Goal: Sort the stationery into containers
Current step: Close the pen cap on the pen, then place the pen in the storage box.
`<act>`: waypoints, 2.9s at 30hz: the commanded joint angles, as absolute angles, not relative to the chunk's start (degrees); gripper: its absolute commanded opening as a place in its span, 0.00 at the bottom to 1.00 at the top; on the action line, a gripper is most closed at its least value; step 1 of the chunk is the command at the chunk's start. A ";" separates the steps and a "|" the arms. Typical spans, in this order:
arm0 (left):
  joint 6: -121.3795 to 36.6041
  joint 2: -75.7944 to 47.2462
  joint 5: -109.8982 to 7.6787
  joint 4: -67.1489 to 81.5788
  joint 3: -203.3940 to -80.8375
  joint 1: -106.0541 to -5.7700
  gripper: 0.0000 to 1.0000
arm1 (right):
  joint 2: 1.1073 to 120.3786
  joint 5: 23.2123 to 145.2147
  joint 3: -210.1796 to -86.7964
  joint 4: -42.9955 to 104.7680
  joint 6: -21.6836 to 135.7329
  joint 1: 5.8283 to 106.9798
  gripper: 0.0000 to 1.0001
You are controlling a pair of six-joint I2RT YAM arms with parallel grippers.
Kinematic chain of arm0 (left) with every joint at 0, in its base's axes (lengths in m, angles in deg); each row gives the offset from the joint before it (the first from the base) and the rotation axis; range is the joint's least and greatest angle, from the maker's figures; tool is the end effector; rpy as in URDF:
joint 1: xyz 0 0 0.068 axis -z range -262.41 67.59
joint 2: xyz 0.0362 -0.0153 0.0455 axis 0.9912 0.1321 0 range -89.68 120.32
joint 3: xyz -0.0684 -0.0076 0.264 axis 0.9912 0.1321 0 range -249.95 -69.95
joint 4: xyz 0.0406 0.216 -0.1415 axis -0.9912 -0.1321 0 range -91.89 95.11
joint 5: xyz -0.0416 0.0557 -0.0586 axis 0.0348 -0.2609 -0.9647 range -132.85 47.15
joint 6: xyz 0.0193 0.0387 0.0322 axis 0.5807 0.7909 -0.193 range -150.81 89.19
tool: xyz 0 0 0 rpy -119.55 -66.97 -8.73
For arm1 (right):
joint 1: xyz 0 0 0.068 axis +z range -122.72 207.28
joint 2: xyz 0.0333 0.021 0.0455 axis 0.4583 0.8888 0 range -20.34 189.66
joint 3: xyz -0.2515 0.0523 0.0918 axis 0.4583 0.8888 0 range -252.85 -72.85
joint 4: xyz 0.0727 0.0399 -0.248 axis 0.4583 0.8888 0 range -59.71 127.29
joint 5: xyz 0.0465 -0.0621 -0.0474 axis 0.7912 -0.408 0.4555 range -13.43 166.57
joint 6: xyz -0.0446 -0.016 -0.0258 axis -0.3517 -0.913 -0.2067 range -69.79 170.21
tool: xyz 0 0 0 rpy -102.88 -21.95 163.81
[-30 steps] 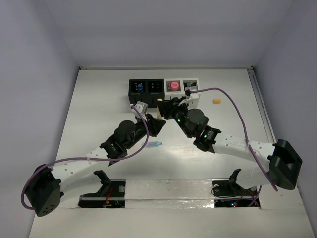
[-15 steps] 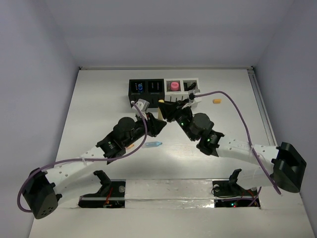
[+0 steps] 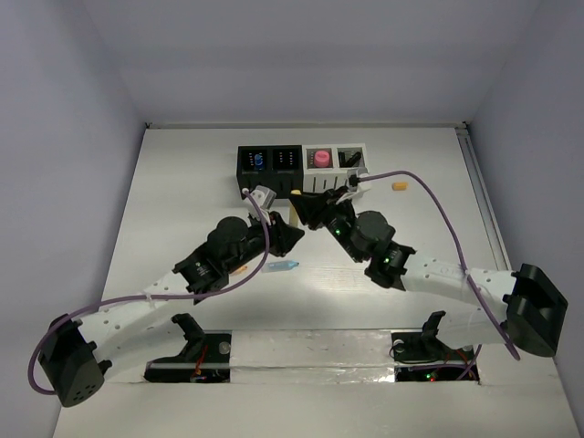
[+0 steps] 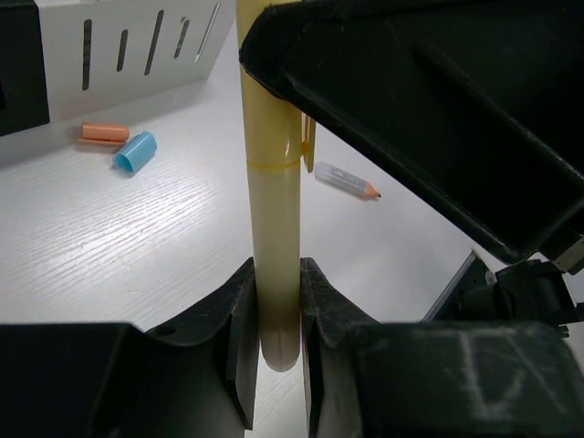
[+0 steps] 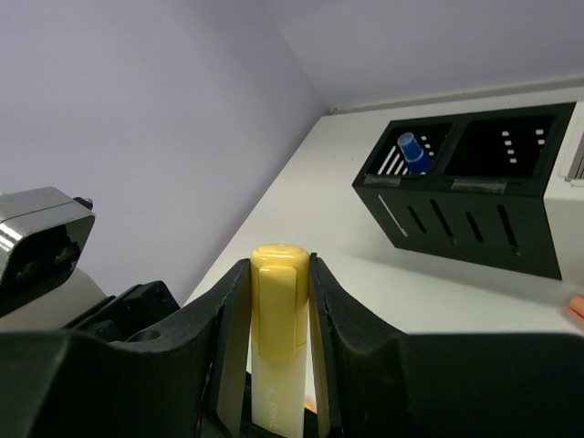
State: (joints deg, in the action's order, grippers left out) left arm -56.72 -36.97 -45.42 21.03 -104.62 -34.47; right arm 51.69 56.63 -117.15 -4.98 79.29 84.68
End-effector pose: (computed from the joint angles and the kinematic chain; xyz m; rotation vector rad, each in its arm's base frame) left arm 0.1468 -0.1651 0.3007 0.3625 1.6691 -1.0194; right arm 0.1664 0.2377 0.3179 -0.0750 1.5219 0.9767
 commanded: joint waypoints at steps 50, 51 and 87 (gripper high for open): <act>-56.83 -62.42 -40.39 6.55 -110.11 -44.18 0.86 | 65.35 56.27 -134.10 8.32 82.04 78.35 0.00; -56.48 -64.44 -38.65 5.39 -110.55 -44.18 0.87 | 65.96 55.57 -135.68 7.45 80.98 77.56 0.00; -47.42 -68.59 -31.86 -4.64 -111.78 -44.18 0.99 | 104.82 50.73 -176.12 7.17 55.13 67.00 0.00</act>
State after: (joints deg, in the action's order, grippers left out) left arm -48.22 -69.43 -31.03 -6.09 -111.94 -44.26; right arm 103.38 51.43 -173.06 8.01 56.03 66.65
